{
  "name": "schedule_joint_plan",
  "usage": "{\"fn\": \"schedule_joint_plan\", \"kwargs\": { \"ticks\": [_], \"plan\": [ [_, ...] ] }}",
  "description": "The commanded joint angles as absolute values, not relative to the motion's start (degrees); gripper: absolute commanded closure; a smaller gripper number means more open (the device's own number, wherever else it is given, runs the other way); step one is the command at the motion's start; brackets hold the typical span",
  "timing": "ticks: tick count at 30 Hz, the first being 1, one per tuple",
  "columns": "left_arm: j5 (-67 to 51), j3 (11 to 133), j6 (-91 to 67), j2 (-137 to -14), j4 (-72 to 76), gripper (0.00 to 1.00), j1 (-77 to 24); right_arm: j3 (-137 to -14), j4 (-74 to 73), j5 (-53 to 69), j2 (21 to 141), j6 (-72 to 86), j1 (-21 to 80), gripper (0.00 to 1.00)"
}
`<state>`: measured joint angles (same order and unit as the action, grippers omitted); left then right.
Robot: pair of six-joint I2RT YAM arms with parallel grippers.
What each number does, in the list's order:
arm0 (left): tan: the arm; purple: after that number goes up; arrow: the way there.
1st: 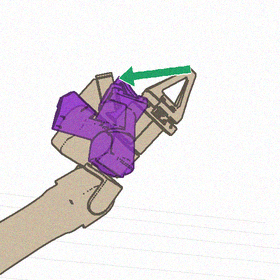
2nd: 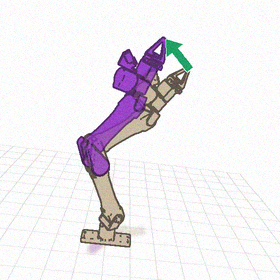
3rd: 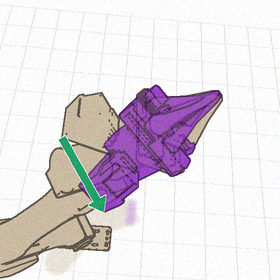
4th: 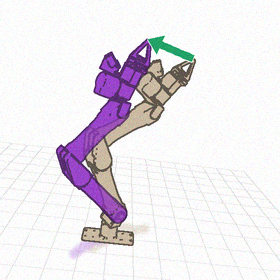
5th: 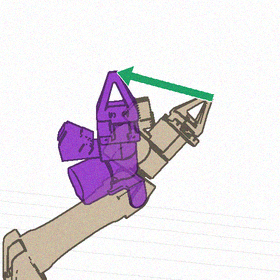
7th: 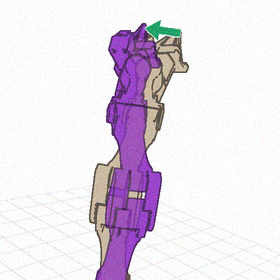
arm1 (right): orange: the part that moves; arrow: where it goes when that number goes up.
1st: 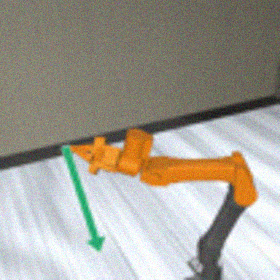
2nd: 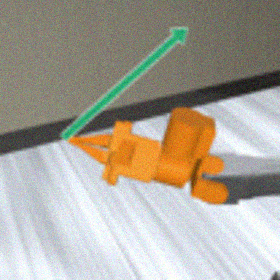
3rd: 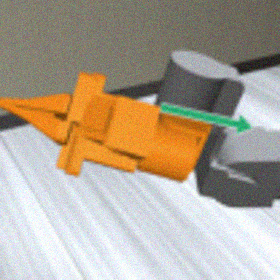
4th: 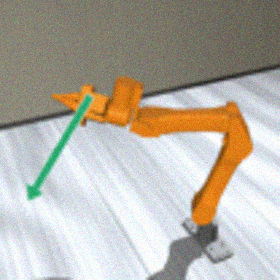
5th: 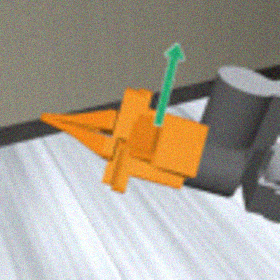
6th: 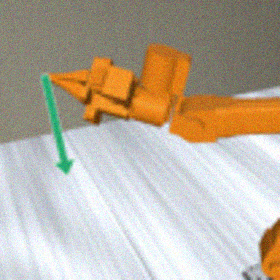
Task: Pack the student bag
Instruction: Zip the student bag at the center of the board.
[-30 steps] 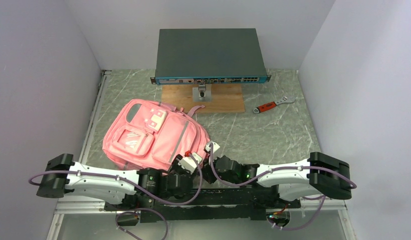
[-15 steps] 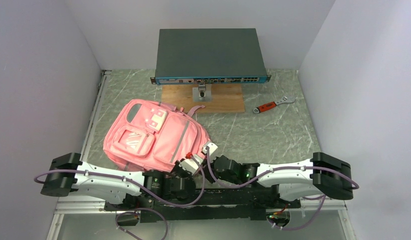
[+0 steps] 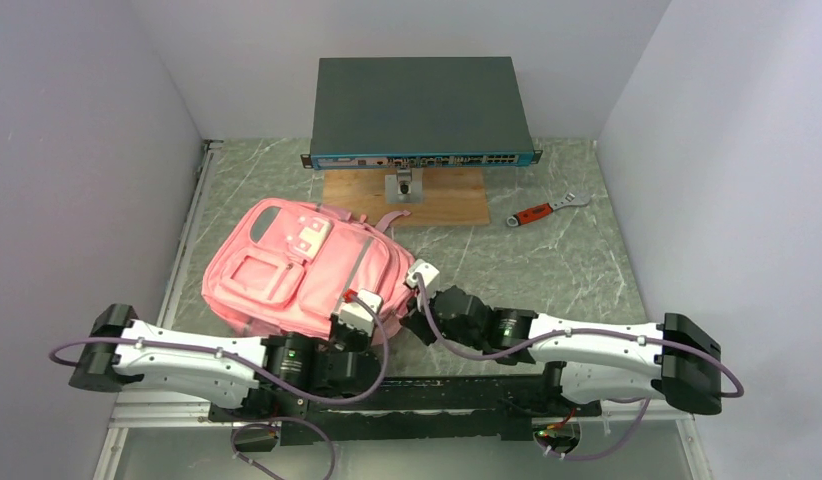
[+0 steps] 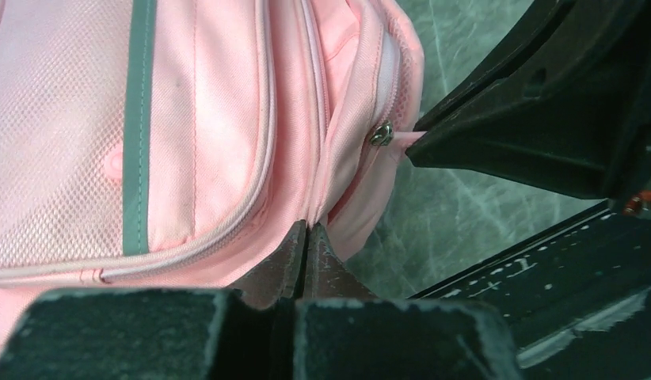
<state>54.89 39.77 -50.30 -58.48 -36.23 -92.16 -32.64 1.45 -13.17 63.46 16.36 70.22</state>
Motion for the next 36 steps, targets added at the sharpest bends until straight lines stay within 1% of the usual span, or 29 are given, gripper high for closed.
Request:
{"fn": "schedule_joint_plan", "kwargs": {
  "ticks": [1, 2, 3, 6, 7, 9, 11, 13, 14, 15, 16, 17, 18, 20, 24, 27, 30, 32, 34, 35, 36],
  "plan": [
    [59.1, 42.4, -55.1, -52.0, -56.9, 1.0, -94.0, -35.4, -10.7, -30.6, 61.5, 9.9, 63.2, 1.0],
    [59.6, 42.9, -57.6, -51.0, -59.8, 1.0, -94.1, -36.0, -12.1, -33.0, 61.0, 8.9, 63.0, 1.0],
    [60.0, 43.2, -59.5, -50.0, -62.0, 1.0, -94.2, -36.8, -13.3, -32.8, 60.1, 7.2, 62.6, 1.0],
    [60.4, 42.8, -59.2, -47.4, -62.1, 1.0, -94.3, -40.6, -16.7, -21.9, 55.1, 6.2, 61.9, 1.0],
    [60.1, 42.3, -57.7, -46.7, -60.5, 1.0, -94.3, -41.5, -16.6, -15.7, 53.5, 8.7, 61.1, 1.0],
    [58.9, 41.2, -53.9, -45.6, -55.6, 1.0, -94.2, -43.3, -16.9, -8.9, 52.2, 16.4, 59.6, 1.0],
    [54.7, 41.0, -48.6, -44.5, -50.1, 1.0, -94.3, -44.9, -17.7, -3.0, 53.9, 25.5, 58.4, 1.0],
    [50.2, 41.1, -42.1, -43.1, -42.7, 0.98, -94.3, -44.1, -14.3, 4.8, 56.5, 35.9, 58.3, 1.0],
    [48.4, 40.8, -38.6, -42.2, -38.2, 0.88, -94.2, -42.2, -10.6, 8.3, 57.3, 40.6, 58.3, 1.0],
    [47.2, 40.0, -35.9, -41.1, -33.9, 0.66, -94.2, -40.7, -6.5, 10.7, 58.1, 45.4, 58.3, 1.0],
    [46.4, 39.0, -33.6, -40.5, -29.2, 0.49, -94.3, -39.8, -3.7, 12.0, 58.6, 49.9, 58.2, 1.0],
    [45.9, 37.6, -31.0, -40.1, -22.9, 0.36, -94.3, -39.5, -1.7, 13.0, 59.2, 52.9, 58.1, 1.0],
    [45.4, 35.5, -27.6, -40.0, -18.4, 0.28, -94.3, -40.0, -2.1, 13.0, 59.2, 55.0, 57.9, 1.0],
    [44.7, 33.7, -24.6, -41.2, -12.5, 0.24, -94.3, -41.0, -5.4, 10.0, 57.6, 59.1, 57.5, 1.0],
    [43.9, 32.9, -24.1, -47.0, -8.7, 0.28, -94.3, -38.8, -6.4, 9.7, 52.7, 68.4, 54.4, 1.0],
    [44.7, 33.8, -27.3, -52.1, -10.8, 0.29, -94.3, -39.0, -8.8, 8.1, 51.5, 69.9, 54.1, 1.0],
    [49.6, 34.9, -33.9, -56.9, -15.1, 0.3, -94.3, -37.5, -6.4, 10.3, 51.5, 71.1, 54.0, 1.0],
    [54.1, 36.4, -40.1, -60.1, -21.4, 0.38, -94.2, -37.7, -5.9, 11.1, 51.9, 69.5, 54.0, 1.0],
    [57.4, 38.1, -45.7, -62.4, -28.9, 0.5, -94.0, -38.8, -8.8, 10.7, 52.4, 66.5, 54.1, 1.0],
    [58.5, 39.0, -48.3, -63.4, -32.3, 0.61, -93.9, -39.1, -10.9, 10.0, 52.2, 65.2, 54.0, 1.0],
    [59.3, 40.2, -50.8, -64.5, -35.7, 0.79, -93.9, -39.2, -12.5, 9.2, 51.5, 64.5, 54.0, 1.0]
  ]
}}
